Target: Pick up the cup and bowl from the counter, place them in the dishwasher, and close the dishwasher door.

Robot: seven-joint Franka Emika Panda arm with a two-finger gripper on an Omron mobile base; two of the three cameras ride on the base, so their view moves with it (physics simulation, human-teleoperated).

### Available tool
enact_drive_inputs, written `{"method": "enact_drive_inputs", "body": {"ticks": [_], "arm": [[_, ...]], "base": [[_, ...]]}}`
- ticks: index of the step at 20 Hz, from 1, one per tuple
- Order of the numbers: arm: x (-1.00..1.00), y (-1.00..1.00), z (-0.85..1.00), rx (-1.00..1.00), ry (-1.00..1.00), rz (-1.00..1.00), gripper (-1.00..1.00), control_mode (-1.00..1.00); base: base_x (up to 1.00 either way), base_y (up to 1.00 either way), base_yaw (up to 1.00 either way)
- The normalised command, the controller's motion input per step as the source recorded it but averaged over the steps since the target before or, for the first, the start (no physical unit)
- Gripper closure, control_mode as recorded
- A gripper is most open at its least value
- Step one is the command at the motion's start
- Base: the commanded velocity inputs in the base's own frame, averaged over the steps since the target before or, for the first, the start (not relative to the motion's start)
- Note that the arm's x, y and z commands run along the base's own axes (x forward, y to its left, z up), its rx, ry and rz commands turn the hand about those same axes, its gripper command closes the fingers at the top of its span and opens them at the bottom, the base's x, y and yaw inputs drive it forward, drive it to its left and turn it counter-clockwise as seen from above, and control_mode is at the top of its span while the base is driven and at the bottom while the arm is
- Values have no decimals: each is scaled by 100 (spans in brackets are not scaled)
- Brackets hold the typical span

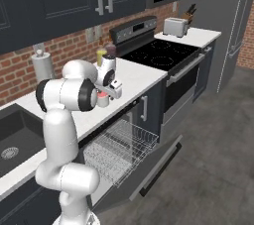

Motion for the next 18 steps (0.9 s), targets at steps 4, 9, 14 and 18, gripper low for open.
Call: {"method": "enact_drive_inputs", "body": {"ticks": [4,9,14,18], "arm": [[43,9,-3,0,0,0,-100,-100],[39,-8,-1,1,0,2,-100,-100],[25,-4,-7,0,0,3,-100,-100],[-1,0,-19,0,0,2,-100,-100]], "base": [[0,0,0],[0,0,0],[0,0,0],[0,0,0]]}}
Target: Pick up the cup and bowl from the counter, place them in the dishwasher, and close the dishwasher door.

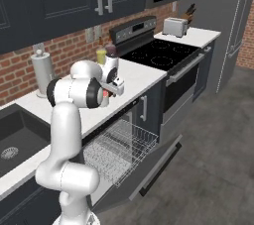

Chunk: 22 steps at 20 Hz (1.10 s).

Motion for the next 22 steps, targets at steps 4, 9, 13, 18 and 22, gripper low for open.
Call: {"method": "enact_drive_inputs", "body": {"ticks": [4,9,13,18,22], "arm": [[-3,0,-11,2,0,3,-100,-100],[-2,0,-8,4,0,4,-100,-100],[0,0,-24,2,0,2,-100,-100],[1,0,-35,2,0,1,-100,-100],[0,13,-34,4,0,0,100,-100]], "base": [[0,0,0],[0,0,0],[0,0,0],[0,0,0],[0,0,0]]}}
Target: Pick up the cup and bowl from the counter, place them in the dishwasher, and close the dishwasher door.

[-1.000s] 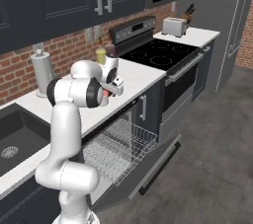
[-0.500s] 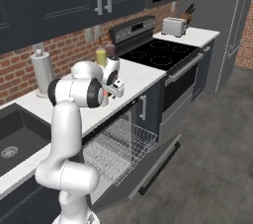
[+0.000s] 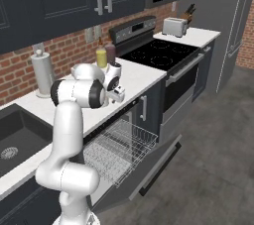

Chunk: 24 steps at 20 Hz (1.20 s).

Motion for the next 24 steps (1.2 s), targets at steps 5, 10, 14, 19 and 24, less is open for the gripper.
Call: {"method": "enact_drive_inputs", "body": {"ticks": [5,10,14,19,24], "arm": [[-20,0,-18,10,0,0,100,-100],[-35,1,-16,13,0,0,100,-100],[-35,8,-5,0,0,0,100,-100],[-94,-22,1,1,-3,-3,100,-100],[-100,-50,0,0,-18,0,100,-100]], "base": [[0,0,0],[0,0,0],[0,0,0],[0,0,0],[0,0,0]]}}
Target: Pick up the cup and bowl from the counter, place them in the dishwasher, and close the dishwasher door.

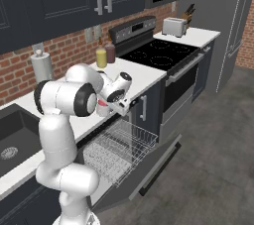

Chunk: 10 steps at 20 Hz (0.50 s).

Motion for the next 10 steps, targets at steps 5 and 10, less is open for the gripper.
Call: {"method": "enact_drive_inputs", "body": {"ticks": [5,10], "arm": [[-100,-68,-14,0,-12,3,100,-100],[-71,-57,-30,-3,0,7,100,-100]], "base": [[0,0,0],[0,0,0]]}}
